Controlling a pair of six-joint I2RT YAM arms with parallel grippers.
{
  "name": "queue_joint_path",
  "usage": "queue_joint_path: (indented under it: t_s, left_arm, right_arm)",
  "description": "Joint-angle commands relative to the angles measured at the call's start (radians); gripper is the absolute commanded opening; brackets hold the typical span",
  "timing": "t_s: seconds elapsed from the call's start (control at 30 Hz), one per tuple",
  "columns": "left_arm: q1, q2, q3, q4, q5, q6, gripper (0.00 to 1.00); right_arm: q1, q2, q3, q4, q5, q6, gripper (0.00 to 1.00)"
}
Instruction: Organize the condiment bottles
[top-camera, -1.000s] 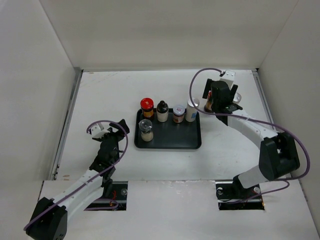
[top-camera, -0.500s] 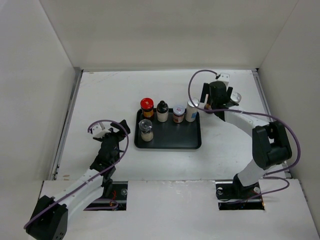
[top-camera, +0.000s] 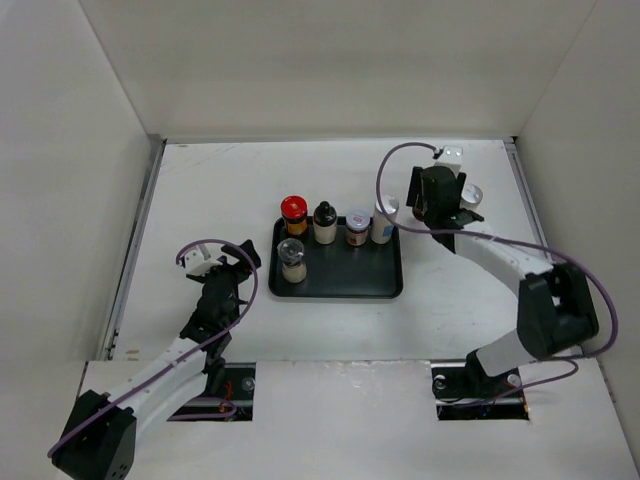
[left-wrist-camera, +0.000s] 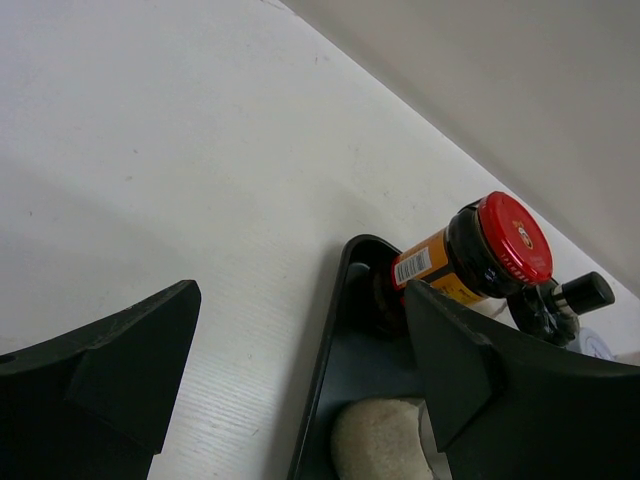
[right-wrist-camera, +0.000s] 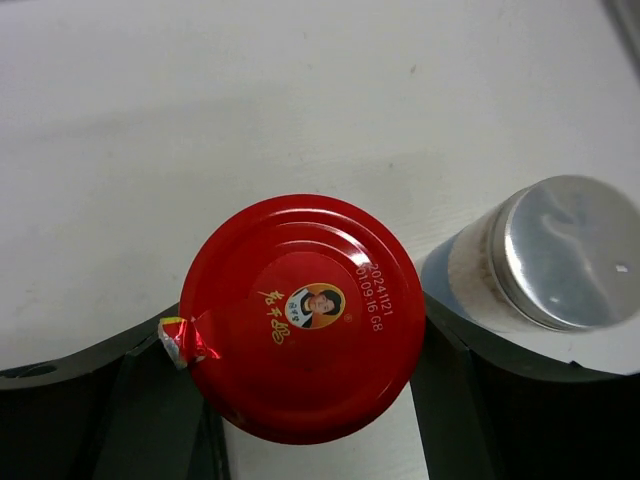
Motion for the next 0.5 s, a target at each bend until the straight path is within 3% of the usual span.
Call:
queue_joint_path:
  t_s: [0.0, 0.23, 0.47]
  left_arm:
    - [-0.005, 0.003, 0.012, 0.048, 0.011, -0.009, 0.83]
    - [-0.005, -0.006, 0.010, 0.050, 0.004, -0.009, 0.83]
    - [-0.002, -0.001, 0.010, 0.052, 0.001, -0.009, 0.83]
  right_arm:
    - [0.080, -0.223, 0.045, 0.219, 0.110, -0.072, 0.63]
    - [0.342, -0.389, 0.022, 0.206, 0.130, -0.127, 0.62]
    - [0.620, -0.283, -0.027, 0.220, 0.072, -0.064, 0.63]
